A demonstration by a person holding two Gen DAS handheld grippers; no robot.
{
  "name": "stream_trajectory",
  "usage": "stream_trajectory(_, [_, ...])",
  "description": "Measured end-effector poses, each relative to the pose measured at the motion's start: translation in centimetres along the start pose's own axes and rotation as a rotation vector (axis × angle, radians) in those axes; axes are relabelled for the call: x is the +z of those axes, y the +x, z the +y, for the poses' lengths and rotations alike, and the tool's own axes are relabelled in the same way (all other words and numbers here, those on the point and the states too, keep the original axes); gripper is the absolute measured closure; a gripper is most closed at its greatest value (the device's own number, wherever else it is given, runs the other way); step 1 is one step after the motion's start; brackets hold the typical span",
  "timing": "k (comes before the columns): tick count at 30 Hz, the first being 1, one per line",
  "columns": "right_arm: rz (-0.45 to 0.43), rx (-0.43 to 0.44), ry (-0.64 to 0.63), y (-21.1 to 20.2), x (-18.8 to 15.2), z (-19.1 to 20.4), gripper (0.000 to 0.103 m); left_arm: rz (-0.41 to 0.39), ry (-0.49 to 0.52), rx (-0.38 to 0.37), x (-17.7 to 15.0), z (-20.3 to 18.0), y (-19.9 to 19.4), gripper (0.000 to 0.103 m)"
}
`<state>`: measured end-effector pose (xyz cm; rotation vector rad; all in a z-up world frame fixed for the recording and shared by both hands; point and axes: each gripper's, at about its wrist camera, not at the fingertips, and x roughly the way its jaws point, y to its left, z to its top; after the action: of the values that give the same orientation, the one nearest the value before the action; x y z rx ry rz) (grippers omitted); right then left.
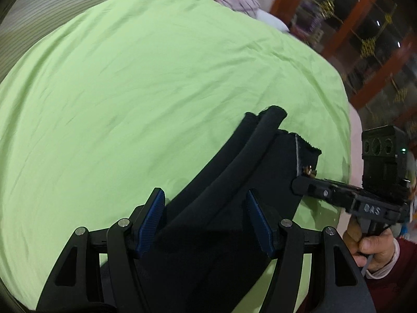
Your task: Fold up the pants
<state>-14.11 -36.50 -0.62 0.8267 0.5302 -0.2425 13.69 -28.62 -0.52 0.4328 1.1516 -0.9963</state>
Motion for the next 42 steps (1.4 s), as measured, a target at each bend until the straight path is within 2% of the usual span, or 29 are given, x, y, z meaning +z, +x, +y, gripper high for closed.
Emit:
stream_trajectory(4, [-0.025, -0.003, -0.036, 0.1, -0.6, -0.1, 0.09, 0.068, 0.059, 0.001, 2.4, -1.3, 2.9, 0.04])
stream_trajectory(7, [-0.047, -0.01, -0.057, 0.2, -0.8, 0.1, 0.091, 0.102, 0.086, -0.044, 3.6, -1.9, 4.3, 0.042])
stream_trajectory(9, [-0.052, 0.0, -0.036, 0.0, -0.8, -0.2, 0.092, 0.125, 0.115, -0.092, 4.5, -2.4, 4.8, 0.059])
stream_trajectory(10, [-0.053, 0.007, -0.027, -0.2, -0.8, -0.5, 0.092, 0.133, 0.12, -0.107, 4.9, -2.6, 5.0, 0.064])
stream_trajectory(11, [-0.054, 0.013, -0.02, -0.4, -0.8, -0.7, 0.092, 0.145, 0.117, -0.139, 5.5, -2.8, 5.2, 0.079])
stream_trajectory(12, [-0.056, 0.015, -0.016, -0.6, -0.7, -0.8, 0.092, 0.154, 0.114, -0.16, 5.9, -3.0, 5.3, 0.088])
stream_trajectory(14, [-0.068, 0.017, -0.011, -1.2, -0.5, -1.0, 0.092, 0.139, 0.134, -0.154, 6.4, -3.7, 5.0, 0.092])
stream_trajectory(16, [-0.069, 0.02, -0.007, -1.4, -0.5, -1.1, 0.092, 0.12, 0.143, -0.165, 6.3, -3.8, 4.6, 0.092])
stream_trajectory(20, [-0.069, 0.034, -0.029, -1.7, -0.8, -0.6, 0.092, 0.074, 0.089, -0.211, 5.9, -2.7, 3.5, 0.093])
stream_trajectory(29, [-0.083, 0.213, -0.201, -3.4, -0.5, 4.7, 0.092, -0.089, 0.073, -0.224, 3.6, -1.7, -4.3, 0.093])
stream_trajectory(34, [-0.036, 0.309, -0.289, -2.5, -1.3, 8.3, 0.092, -0.172, 0.018, -0.208, 1.2, -0.2, -8.5, 0.093])
stream_trajectory(42, [0.081, 0.374, -0.397, 1.0, -3.6, 12.4, 0.092, -0.274, -0.131, -0.187, -5.0, 3.9, -12.9, 0.093])
